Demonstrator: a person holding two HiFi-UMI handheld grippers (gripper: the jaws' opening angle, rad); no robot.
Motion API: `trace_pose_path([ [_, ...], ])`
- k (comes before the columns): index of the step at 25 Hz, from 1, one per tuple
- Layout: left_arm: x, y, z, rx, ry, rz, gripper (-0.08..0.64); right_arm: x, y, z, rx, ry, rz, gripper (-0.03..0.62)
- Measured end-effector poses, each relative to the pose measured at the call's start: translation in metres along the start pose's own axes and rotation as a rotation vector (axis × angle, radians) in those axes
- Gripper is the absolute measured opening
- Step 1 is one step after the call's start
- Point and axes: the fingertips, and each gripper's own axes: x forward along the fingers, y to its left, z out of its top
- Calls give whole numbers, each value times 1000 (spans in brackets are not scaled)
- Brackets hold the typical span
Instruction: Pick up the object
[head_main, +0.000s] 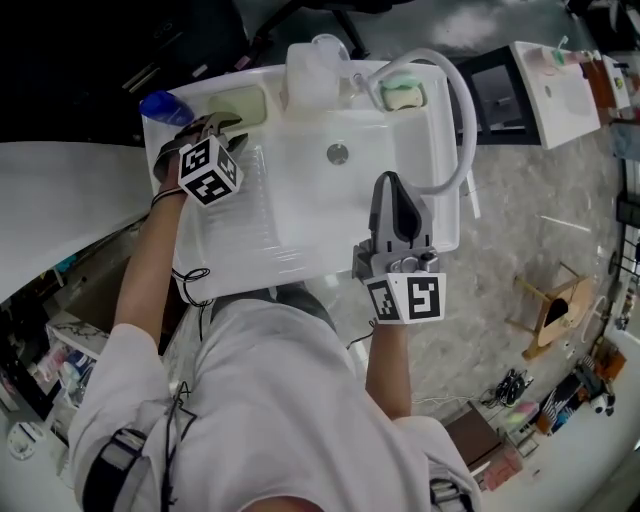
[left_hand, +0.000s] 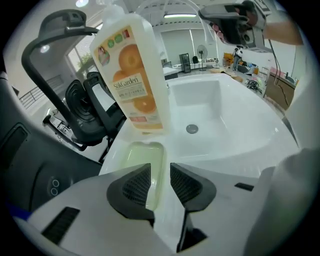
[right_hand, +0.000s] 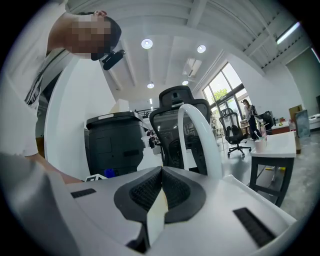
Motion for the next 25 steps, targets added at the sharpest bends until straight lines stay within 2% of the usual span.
trace_pose_path([
  [5,17,0,-11,67,66,-3,126,-3,-4,-5,-4,13,-6,6],
  [14,25,2,-14,91,90,3,88,-7,-11,-5,-13,25,-7,6],
  [18,20,0,-6,59,62,-8,61,-10,-11,-5,-28,38,-4,6],
  [22,10,2,2,-41,12,-19,54,-15,-4,-3,-41,56,21,6],
  [25,-2,3,10,-73,-14,1,52,-23,-5,1,-49,49,21,6],
])
